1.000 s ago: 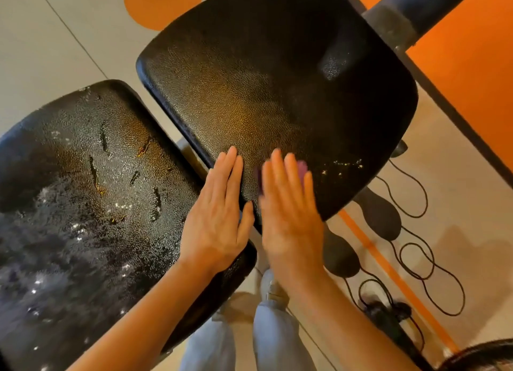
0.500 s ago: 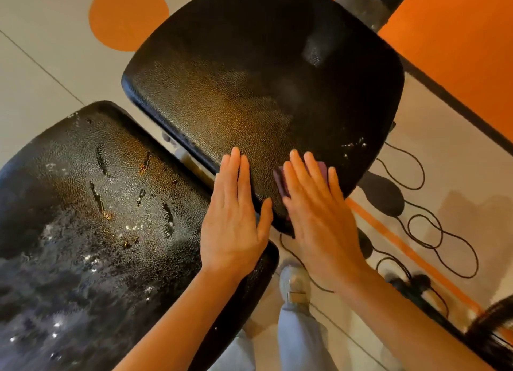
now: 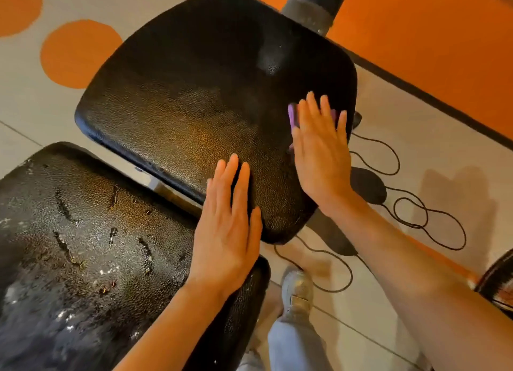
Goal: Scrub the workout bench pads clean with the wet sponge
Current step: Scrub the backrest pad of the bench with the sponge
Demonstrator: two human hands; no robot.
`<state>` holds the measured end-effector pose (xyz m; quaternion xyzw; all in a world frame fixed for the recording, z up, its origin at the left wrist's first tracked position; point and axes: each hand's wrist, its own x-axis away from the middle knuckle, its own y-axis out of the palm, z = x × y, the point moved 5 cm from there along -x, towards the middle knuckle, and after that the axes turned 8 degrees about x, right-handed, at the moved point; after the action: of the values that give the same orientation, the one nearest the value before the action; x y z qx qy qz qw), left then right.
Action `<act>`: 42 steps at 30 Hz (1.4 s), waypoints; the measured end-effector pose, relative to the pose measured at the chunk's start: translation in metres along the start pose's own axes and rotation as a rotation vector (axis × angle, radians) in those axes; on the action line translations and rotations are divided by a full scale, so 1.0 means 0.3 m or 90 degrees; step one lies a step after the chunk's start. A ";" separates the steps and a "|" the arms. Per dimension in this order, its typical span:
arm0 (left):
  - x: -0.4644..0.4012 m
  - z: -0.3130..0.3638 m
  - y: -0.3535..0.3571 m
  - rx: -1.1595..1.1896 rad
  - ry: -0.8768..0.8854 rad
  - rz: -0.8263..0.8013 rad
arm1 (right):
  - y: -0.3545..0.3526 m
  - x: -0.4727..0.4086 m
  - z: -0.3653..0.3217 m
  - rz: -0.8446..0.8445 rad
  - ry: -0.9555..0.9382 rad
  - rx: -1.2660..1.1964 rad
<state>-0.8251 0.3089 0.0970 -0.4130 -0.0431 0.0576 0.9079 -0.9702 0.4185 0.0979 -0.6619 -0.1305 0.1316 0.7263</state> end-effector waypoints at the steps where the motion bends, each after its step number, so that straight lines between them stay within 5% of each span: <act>1: -0.021 0.012 0.010 0.003 0.023 -0.012 | 0.005 -0.009 0.000 0.000 0.051 -0.025; 3: -0.052 0.027 0.029 -0.021 0.040 -0.031 | 0.015 0.112 -0.051 0.031 0.086 -0.082; 6: -0.062 0.021 0.046 -0.031 0.038 -0.052 | 0.021 0.356 -0.130 0.013 -0.024 -0.079; 8: -0.064 0.022 0.046 -0.010 0.037 -0.051 | 0.033 0.253 -0.052 0.005 -0.066 -0.087; 13: -0.073 0.032 0.047 -0.023 0.034 -0.039 | 0.023 -0.089 0.144 -0.020 0.157 -0.135; 18: -0.072 0.029 0.046 -0.010 0.029 -0.059 | -0.019 0.383 -0.098 -0.003 -0.039 -0.117; 20: -0.072 0.032 0.047 -0.024 0.034 -0.066 | 0.007 0.273 -0.044 -0.007 -0.085 -0.122; 23: -0.072 0.036 0.050 -0.063 0.042 -0.056 | 0.022 -0.068 0.112 -0.039 0.029 -0.107; 26: -0.074 0.034 0.055 -0.055 0.040 -0.056 | 0.017 -0.051 0.090 -0.020 0.090 -0.100; 30: -0.071 0.029 0.052 -0.021 0.043 -0.055 | -0.022 0.329 -0.106 0.010 -0.125 -0.124; 32: -0.071 0.028 0.055 -0.023 0.044 -0.051 | -0.005 0.248 -0.073 0.016 -0.203 -0.132; 37: -0.070 0.034 0.059 -0.056 0.049 -0.041 | 0.023 -0.213 0.098 -0.014 0.040 -0.102; 39: -0.069 0.032 0.058 -0.053 0.051 -0.047 | 0.018 -0.105 0.043 0.014 0.054 -0.137; 42: -0.066 0.029 0.055 -0.042 0.044 -0.060 | -0.020 0.246 -0.088 0.019 -0.118 -0.162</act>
<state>-0.8470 0.3234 0.0895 -0.4416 -0.0332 -0.0012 0.8966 -0.8919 0.4204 0.1025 -0.7354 -0.2025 0.1857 0.6194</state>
